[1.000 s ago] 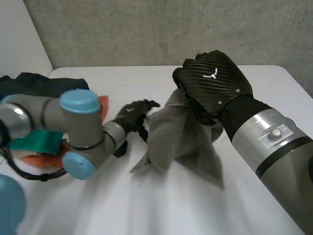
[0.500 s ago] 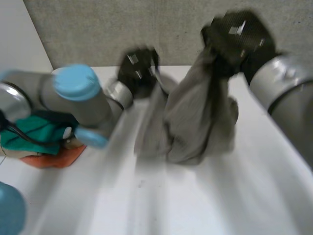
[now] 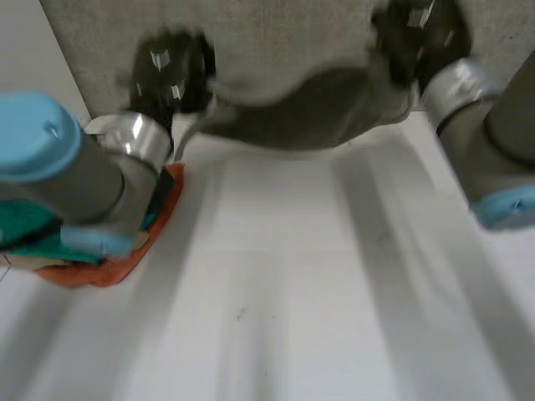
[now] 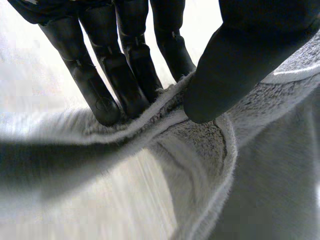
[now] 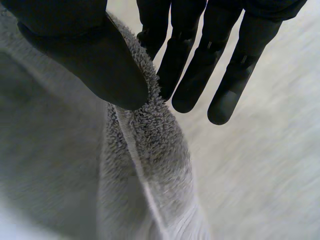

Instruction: Fold the laundry.

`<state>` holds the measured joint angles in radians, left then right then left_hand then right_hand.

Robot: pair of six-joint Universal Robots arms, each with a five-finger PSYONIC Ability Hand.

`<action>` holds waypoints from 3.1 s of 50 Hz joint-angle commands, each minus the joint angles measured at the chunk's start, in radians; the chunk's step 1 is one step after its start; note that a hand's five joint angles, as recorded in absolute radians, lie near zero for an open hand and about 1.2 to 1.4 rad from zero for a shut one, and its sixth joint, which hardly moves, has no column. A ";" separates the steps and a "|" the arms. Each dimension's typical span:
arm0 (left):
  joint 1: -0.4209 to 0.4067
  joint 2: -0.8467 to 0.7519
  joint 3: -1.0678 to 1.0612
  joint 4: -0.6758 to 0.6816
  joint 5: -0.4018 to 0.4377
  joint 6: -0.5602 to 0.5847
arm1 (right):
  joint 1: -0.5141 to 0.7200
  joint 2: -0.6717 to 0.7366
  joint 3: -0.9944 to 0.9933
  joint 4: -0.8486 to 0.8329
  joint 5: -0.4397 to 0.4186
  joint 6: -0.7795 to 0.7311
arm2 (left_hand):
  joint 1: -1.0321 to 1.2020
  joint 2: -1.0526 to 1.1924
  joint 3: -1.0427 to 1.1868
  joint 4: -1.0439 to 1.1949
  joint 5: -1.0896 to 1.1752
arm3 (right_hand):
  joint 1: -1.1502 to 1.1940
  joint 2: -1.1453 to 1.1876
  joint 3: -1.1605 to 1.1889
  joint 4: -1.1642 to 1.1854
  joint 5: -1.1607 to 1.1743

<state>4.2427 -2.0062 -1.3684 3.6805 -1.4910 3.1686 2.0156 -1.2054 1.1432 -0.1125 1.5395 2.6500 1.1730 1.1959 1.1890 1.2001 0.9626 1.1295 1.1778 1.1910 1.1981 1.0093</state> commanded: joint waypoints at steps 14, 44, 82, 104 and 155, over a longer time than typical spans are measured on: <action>0.045 0.105 -0.383 -0.319 0.003 0.271 | -0.008 0.086 0.438 0.040 0.008 -0.074 | -0.569 -0.591 -0.584 -0.596 -0.533 | 0.267 0.218 0.205 0.198 0.212; 0.217 -0.012 -0.358 -0.485 0.198 -0.101 | -0.046 0.053 0.503 0.027 0.008 -0.004 | -0.616 -0.639 -0.632 -0.643 -0.580 | 0.267 0.218 0.205 0.198 0.212; 0.134 0.031 -0.006 -0.467 0.069 0.263 | -0.207 -0.013 0.086 0.395 0.025 -0.177 | 0.223 0.200 0.207 0.196 0.259 | 0.267 0.218 0.205 0.198 0.212; 0.071 -0.046 0.167 -0.494 0.067 0.237 | -0.221 -0.264 0.681 0.269 -0.073 0.084 | 0.223 0.200 0.207 0.196 0.259 | -0.446 -0.494 -0.507 -0.514 -0.500; 0.111 -0.082 0.150 -0.494 0.071 0.200 | -0.239 0.254 0.389 -0.098 -0.085 -0.091 | 0.223 0.200 0.207 0.196 0.259 | -0.431 -0.479 -0.492 -0.500 -0.485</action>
<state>4.3484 -2.0863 -1.2172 3.1859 -1.4204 3.3681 1.7761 -0.9970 1.5963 -0.2105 1.4539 2.5589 1.1539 1.1979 1.1925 1.2001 1.0001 0.5650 0.5792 0.5815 0.5797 0.4120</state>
